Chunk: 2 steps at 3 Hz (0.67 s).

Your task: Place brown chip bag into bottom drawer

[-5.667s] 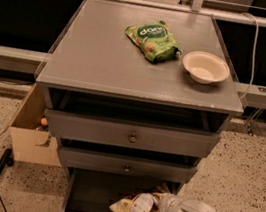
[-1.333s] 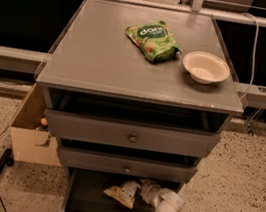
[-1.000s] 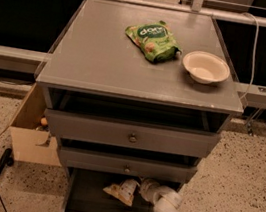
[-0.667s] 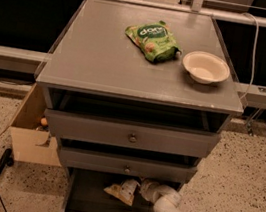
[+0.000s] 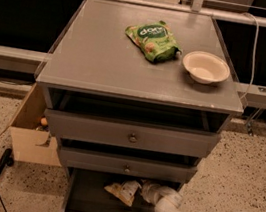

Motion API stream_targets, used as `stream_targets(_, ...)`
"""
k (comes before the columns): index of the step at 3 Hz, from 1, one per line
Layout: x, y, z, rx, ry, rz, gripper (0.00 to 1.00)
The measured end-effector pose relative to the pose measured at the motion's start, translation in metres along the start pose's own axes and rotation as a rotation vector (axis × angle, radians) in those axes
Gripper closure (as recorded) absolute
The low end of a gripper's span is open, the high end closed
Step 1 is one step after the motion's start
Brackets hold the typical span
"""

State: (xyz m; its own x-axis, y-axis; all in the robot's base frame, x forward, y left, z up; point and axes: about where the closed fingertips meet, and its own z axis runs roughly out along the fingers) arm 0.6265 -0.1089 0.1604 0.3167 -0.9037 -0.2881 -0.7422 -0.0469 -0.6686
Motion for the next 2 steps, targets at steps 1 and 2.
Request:
stream_targets(1,0.0036,0.006,-0.0046,-0.015,0.012,0.003,1.0)
stream_targets(2,0.0057,0.0129,-0.0092,-0.032,0.019,0.006,0.97)
